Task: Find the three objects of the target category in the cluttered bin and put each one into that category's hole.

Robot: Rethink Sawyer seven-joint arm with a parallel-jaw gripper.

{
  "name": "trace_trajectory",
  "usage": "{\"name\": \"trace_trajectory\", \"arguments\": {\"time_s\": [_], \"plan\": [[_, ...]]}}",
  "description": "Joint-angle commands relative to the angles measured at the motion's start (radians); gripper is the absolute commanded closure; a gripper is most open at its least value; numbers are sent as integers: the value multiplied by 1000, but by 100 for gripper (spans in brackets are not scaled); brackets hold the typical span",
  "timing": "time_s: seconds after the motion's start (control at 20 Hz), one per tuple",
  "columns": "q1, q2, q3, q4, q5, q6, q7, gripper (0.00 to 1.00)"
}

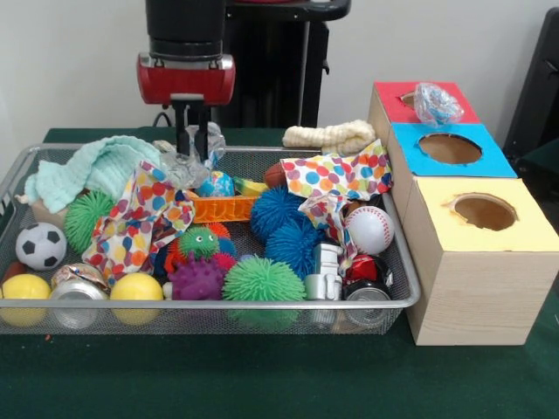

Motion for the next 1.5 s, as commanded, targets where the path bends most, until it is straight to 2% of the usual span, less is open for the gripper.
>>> {"name": "trace_trajectory", "arguments": {"time_s": [0.05, 0.35, 0.8, 1.5], "plan": [[-63, -37, 199, 108, 165, 163, -117, 100], [-46, -14, 228, 119, 301, 212, -20, 100], [2, -5, 267, 154, 458, 174, 73, 100], [-10, 35, 323, 200, 600, 94, 103, 100]]}}
